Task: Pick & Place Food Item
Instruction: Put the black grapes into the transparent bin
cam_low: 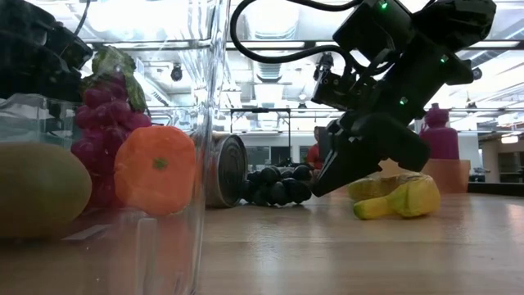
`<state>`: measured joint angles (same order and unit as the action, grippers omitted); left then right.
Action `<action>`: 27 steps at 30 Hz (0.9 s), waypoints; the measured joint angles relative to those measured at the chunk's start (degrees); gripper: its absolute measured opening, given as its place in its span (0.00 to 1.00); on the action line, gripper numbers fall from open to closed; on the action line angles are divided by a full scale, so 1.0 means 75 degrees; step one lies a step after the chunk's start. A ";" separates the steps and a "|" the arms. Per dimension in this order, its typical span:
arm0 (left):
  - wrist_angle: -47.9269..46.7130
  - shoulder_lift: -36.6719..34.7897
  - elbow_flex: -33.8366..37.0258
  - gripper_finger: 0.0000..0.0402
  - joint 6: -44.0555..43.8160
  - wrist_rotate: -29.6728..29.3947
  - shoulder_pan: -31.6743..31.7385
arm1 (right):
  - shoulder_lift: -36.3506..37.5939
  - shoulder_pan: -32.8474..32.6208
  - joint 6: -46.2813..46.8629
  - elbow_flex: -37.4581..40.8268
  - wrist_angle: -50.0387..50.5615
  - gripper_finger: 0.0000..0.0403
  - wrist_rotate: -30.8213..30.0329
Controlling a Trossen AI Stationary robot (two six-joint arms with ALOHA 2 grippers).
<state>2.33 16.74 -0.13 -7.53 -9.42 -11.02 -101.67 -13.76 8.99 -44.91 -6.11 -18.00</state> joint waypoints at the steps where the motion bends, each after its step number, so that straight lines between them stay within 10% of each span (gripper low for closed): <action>1: 0.0000 -0.0002 0.0002 0.84 0.0000 0.0001 0.0001 | 0.0000 0.0000 0.0000 0.0000 0.0000 0.04 0.0000; 27: 0.0000 0.0001 -0.0001 0.84 0.0000 0.0001 -0.0001 | 0.0000 -0.0003 0.0495 0.0000 0.0214 0.04 0.0117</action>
<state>2.33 16.75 -0.14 -7.53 -9.41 -11.02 -101.67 -13.78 12.71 -44.91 -4.50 -17.12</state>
